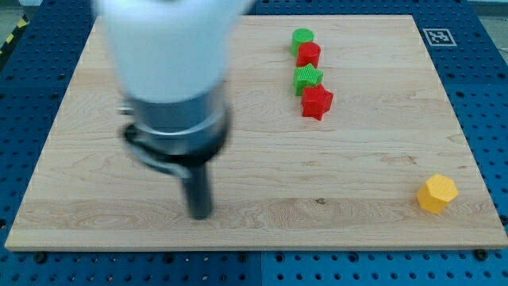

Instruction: Move the blue triangle towards the bottom center

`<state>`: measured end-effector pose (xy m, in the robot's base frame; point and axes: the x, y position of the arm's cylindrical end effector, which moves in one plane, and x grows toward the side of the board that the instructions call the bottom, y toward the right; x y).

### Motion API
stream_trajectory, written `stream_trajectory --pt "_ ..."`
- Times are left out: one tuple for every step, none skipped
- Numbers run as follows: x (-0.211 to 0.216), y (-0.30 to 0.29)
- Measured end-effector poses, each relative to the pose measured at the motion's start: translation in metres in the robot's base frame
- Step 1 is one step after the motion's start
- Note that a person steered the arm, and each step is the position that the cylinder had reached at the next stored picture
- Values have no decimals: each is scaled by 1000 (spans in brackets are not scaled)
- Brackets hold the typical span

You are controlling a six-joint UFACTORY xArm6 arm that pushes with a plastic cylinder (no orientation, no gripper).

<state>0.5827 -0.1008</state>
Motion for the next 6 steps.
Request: stream_trajectory --pt "-19 -84" --pt "-78 -85" --pt "-86 -74" --pt "-104 -56" --pt "-104 -24" --pt "-91 15"
